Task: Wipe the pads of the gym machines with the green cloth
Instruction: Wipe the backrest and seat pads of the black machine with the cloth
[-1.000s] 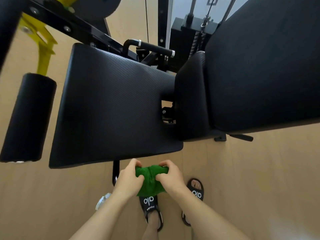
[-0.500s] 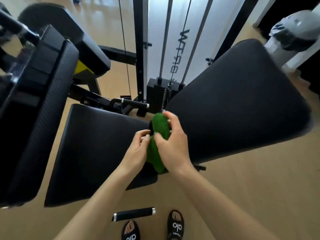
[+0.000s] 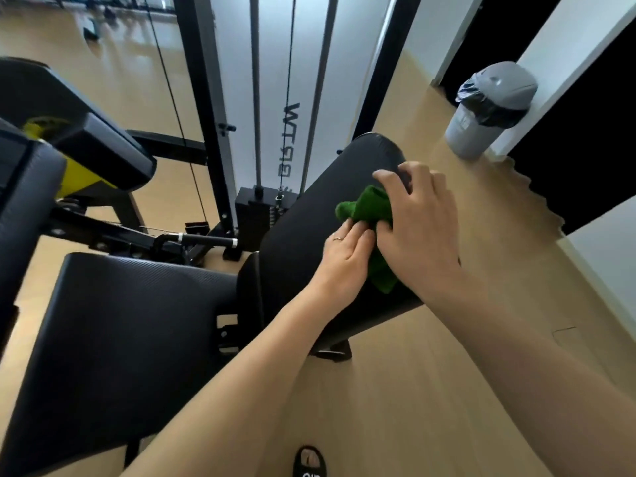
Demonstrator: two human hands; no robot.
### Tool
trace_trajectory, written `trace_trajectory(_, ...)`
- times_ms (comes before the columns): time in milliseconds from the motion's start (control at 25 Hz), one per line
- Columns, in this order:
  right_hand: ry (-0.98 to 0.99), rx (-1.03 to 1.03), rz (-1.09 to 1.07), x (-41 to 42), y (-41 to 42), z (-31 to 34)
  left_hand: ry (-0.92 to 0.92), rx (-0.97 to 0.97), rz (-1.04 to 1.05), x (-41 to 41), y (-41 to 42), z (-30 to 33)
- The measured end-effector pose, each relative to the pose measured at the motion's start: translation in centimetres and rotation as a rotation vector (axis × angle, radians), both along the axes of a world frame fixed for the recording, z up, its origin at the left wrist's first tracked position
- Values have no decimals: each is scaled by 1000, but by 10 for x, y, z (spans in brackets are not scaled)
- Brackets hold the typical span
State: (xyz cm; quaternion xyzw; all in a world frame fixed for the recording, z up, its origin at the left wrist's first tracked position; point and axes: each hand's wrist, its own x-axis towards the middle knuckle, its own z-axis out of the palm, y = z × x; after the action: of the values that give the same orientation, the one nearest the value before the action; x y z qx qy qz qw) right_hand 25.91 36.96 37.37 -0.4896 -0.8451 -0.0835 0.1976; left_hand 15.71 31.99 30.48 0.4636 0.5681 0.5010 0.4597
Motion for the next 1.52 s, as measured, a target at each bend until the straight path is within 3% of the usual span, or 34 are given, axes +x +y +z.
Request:
trace_trajectory(80, 69, -234, -7, 22, 26, 1, 180, 1, 38, 3, 12, -1)
trace_trajectory(160, 433, -703, 32, 33, 51, 3, 373, -16, 85, -5, 24, 1)
trace_trajectory(200, 598, -845, 44, 34, 61, -1, 458, -11, 104, -11, 29, 5)
trace_trajectory(400, 799, -962, -9, 22, 88, -11, 803, -15, 52, -2, 44, 26)
trace_trajectory(600, 1091, -1052, 2, 18, 101, -16, 412, -64, 111, 50, 37, 26)
trace_trajectory(920, 1083, -931, -22, 14, 103, -18, 392, -106, 93, 6, 123, 37)
trace_trajectory(1240, 998, -847, -11, 22, 84, -7, 376, -103, 326, 42, 71, 38)
trace_trajectory(1400, 1290, -1068, 5, 36, 76, 6, 450, 52, 250, 70, 32, 32)
trace_trajectory(1520, 1342, -1049, 27, 38, 77, 2, 449, 88, 231, 70, 42, 30)
